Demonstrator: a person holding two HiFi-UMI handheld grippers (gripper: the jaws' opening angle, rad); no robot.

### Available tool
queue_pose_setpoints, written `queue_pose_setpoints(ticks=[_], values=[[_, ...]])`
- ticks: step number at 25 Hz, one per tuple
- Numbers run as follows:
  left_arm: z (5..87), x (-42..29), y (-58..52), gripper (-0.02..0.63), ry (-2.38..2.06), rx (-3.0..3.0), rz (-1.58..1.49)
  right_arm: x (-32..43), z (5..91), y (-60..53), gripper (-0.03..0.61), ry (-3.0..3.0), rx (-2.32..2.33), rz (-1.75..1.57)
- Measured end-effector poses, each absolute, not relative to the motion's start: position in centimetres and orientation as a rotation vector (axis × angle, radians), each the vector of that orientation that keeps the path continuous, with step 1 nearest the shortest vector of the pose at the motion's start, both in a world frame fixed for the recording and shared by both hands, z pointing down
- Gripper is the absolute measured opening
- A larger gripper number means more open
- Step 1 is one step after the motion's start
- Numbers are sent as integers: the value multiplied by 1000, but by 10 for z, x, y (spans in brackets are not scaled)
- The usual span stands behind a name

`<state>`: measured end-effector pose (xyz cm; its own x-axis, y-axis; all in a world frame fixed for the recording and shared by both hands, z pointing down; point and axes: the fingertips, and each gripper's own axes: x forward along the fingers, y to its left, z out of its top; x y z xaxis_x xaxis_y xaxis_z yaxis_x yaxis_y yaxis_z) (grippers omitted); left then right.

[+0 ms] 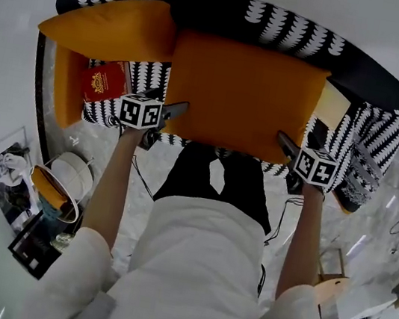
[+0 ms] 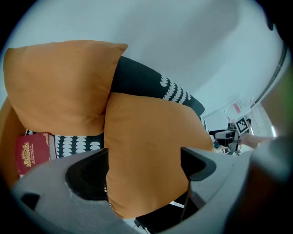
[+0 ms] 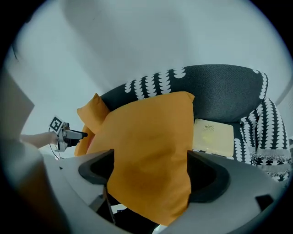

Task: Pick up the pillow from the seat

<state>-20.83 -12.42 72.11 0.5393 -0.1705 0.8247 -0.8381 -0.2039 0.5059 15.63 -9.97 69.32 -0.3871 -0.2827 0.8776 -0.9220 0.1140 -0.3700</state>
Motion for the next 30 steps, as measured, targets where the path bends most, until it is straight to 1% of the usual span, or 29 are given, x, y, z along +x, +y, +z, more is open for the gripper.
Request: queue_pose_setpoints(ticks=[4, 8, 15, 21, 30], values=[[739, -213, -128, 510, -873, 1657, 747, 156, 703, -100, 459, -1770, 1141, 1297], [758, -212, -126, 546, -834, 1673, 794, 161, 717, -99, 468, -1752, 1127, 1335], [783, -206, -122, 575, -770, 1638, 765, 162, 738, -98, 483, -1766, 1096, 1426], [796, -203, -124, 586, -710, 1601, 730, 160, 746, -101, 499, -1783, 1050, 1474], [814, -196, -125, 588, -665, 1598, 721, 155, 774, -107, 499, -1757, 964, 1517]])
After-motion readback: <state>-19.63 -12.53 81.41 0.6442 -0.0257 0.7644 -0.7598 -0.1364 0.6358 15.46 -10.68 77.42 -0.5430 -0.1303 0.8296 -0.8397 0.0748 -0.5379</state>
